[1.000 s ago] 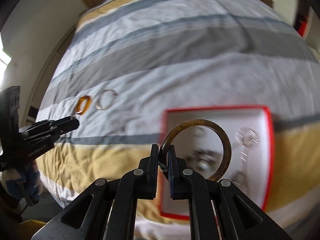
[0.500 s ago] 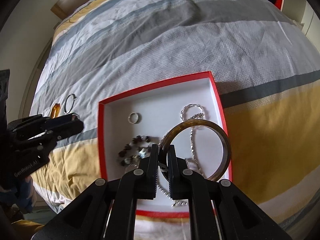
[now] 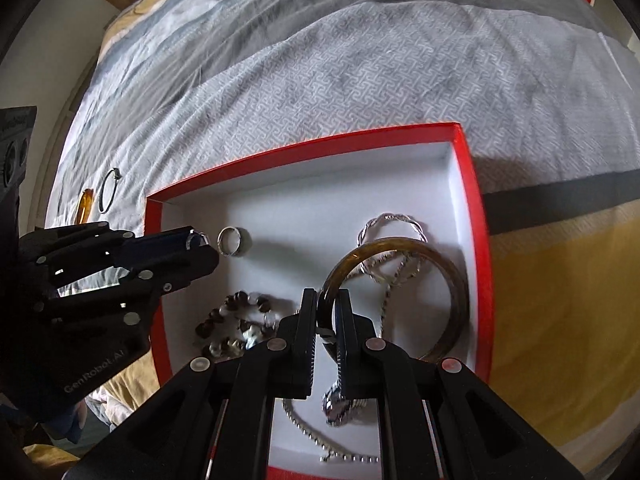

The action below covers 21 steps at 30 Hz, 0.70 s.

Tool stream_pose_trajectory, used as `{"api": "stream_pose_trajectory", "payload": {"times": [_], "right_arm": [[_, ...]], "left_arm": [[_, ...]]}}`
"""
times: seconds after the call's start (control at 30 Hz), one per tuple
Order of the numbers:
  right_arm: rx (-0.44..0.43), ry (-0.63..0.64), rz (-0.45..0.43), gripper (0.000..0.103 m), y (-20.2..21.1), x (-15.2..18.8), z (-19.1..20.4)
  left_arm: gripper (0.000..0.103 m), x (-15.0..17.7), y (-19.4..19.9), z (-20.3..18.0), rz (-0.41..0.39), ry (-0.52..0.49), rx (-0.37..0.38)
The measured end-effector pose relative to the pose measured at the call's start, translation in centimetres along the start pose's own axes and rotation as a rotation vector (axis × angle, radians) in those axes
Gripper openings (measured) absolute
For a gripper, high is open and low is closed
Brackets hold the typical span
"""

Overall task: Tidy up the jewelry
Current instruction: 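Carry the bangle and ring into the red box and open both tools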

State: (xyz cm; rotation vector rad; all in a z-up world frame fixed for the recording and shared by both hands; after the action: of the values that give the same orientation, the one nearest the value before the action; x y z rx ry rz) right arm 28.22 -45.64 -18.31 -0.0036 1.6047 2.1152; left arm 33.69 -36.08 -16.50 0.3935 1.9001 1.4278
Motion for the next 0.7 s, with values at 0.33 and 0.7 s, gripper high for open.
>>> {"api": "stream_pose_trajectory", "payload": {"times": [0.33,0.7], "right_arm": [[0.014,0.002,0.015,0.009,-1.5,-0.7,0.4],[0.05,0.014,-0.011,0.027,0.1,-1.5,1.6]], "left_arm": [[0.017,0.6,-1.8,0.4,0.016,0.028,0.015],[0.032,0.5,0.7,1.8,-0.011,0.028,0.012]]}}
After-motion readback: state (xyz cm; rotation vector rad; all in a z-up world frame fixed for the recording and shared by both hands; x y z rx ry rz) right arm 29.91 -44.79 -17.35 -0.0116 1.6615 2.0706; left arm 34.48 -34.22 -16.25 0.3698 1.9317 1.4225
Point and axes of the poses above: each gripper's, at about its wrist camera, not at the fingertips, and y roughly against the way its jaws point, z to its left, x to its underside, the point moved 5 cm from there along -y, roughly the way its jaws point, and after that the axes turned 10 degrees about -z, right-handed, at the moved point
